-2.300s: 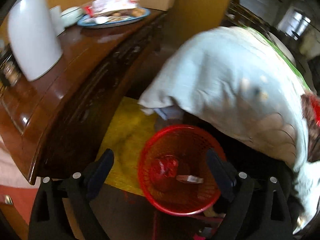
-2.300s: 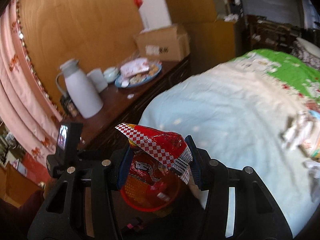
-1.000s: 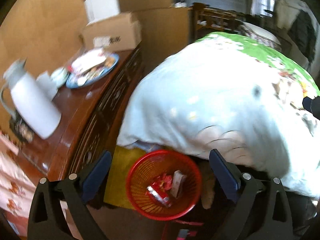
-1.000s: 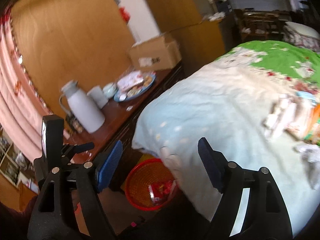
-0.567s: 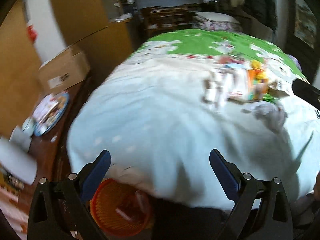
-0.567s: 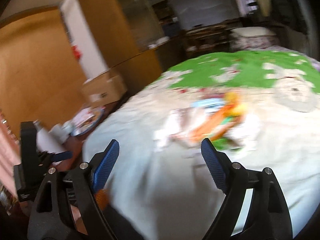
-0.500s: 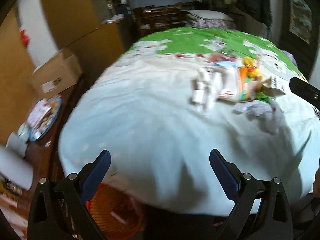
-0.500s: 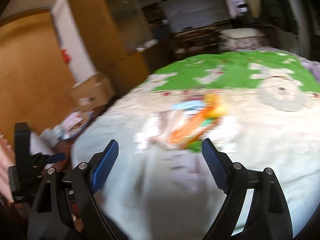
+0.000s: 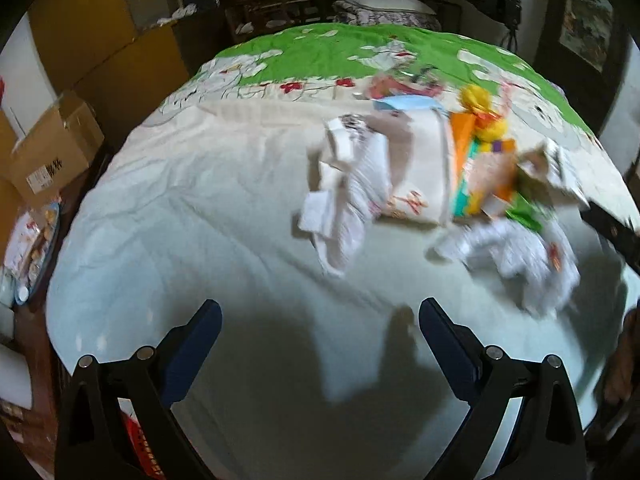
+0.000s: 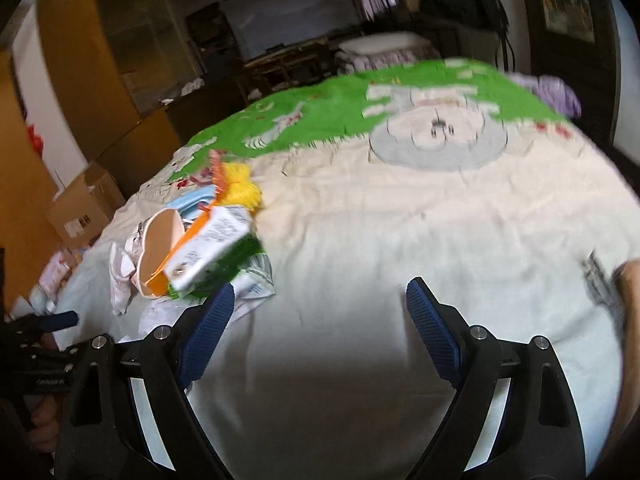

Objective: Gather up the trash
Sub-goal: 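Move both tools back over the remaining trash on the quilt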

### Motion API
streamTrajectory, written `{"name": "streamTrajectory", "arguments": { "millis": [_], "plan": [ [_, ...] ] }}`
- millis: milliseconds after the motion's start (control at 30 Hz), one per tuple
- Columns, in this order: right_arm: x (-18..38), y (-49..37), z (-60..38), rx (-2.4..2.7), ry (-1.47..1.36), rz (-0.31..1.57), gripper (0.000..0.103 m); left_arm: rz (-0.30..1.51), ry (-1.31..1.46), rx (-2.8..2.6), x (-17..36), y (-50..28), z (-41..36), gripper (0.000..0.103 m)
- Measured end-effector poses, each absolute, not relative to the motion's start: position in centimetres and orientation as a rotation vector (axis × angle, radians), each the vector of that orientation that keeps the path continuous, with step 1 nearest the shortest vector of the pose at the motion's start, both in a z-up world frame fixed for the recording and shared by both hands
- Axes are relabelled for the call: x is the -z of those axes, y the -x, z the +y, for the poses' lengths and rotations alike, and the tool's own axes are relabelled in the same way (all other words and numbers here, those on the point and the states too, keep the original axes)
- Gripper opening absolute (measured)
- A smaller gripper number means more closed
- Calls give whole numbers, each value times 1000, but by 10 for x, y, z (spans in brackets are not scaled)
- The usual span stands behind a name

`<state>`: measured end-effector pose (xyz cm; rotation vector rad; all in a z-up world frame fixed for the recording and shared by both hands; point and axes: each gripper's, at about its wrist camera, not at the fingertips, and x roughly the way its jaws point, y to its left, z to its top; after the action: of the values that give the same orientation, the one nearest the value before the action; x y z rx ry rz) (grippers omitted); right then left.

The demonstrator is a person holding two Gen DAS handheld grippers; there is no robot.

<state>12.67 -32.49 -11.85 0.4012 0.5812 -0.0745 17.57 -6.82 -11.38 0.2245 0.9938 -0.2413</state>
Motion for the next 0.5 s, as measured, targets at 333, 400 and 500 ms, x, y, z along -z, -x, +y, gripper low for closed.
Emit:
{"name": "streamTrajectory", "arguments": {
  "millis": [333,400,500],
  "plan": [
    [128,-131,-333,40,-472,606,88,986,-144,262,118,-219,-71,96],
    [128,-131,-334,34,-479,603,89,985,-125,264,120,-223,-71,94],
    [128,-131,-333,32,-482,603,89,977,-122,278,119,-222,-69,65]
  ]
}}
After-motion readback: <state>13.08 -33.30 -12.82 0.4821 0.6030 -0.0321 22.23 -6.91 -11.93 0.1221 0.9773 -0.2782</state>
